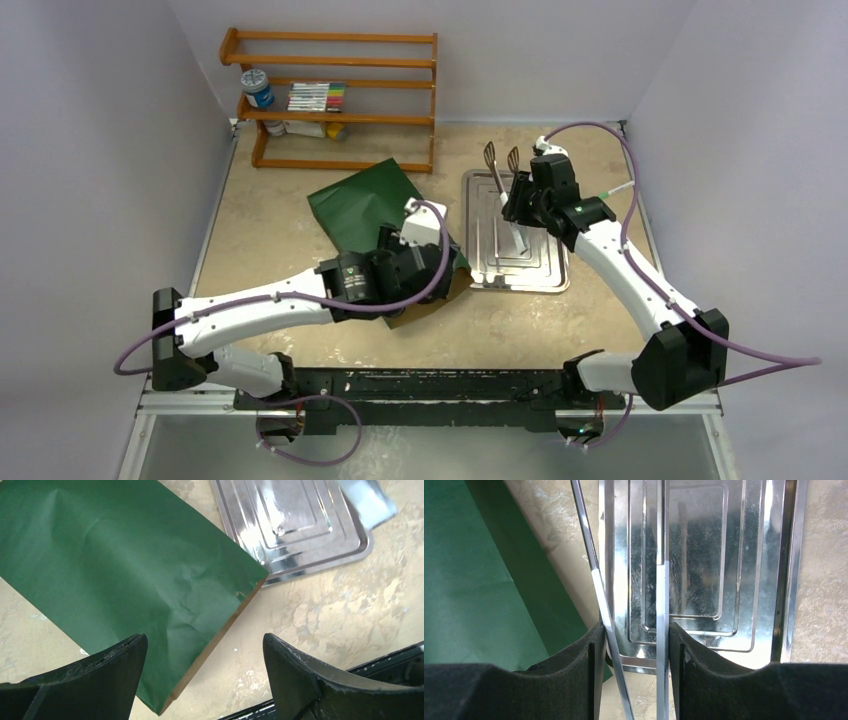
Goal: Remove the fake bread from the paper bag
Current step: Adjust the paper bag at the center of the board.
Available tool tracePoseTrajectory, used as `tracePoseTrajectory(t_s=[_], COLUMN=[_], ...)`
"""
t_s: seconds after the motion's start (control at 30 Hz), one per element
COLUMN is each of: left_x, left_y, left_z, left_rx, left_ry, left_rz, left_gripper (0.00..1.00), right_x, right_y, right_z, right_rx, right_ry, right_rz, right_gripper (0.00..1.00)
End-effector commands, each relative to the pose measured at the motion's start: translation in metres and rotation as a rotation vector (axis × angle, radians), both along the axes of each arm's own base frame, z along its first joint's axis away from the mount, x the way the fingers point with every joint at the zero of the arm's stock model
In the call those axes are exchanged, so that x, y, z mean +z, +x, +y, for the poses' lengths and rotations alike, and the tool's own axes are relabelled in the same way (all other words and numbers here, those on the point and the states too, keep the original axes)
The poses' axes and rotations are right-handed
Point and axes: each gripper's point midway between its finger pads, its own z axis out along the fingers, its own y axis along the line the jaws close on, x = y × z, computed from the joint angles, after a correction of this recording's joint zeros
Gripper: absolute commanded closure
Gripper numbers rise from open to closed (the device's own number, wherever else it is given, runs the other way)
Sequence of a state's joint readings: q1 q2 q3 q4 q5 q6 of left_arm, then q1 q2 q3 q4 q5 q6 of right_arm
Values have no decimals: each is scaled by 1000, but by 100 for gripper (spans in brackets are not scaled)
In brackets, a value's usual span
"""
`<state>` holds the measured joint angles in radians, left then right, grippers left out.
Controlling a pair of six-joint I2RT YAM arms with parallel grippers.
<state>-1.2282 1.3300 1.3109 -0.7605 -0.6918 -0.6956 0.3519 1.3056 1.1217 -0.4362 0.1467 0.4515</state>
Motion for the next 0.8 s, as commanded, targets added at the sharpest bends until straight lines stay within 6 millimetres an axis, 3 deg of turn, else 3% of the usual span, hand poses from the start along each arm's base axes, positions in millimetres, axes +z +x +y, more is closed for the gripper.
tracePoseTrajectory(t_s=[0.0, 0.2, 0.37, 0.57, 0.77], left_x=[8, -10, -28, -46, -64], left_y=[-11, -28, -31, -25, -4], left_z=[4, 3, 7, 23, 37], left_rx=[49, 49, 68, 134, 214], left_ry=[51, 216, 302, 339, 383], left_rz=[-71, -140, -168, -220, -248], left_gripper=[14, 13, 13, 13, 13], right_x=[19, 17, 16, 16, 13], right_y=[9, 9, 8, 7, 4], right_z=[-3, -3, -3, -3, -2], right_rx=[-20, -22, -23, -21, -17], right_ry=[11, 19, 20, 21, 25], right_rz=[-67, -61, -58, -58, -50], right_gripper=[59, 59, 59, 59, 59])
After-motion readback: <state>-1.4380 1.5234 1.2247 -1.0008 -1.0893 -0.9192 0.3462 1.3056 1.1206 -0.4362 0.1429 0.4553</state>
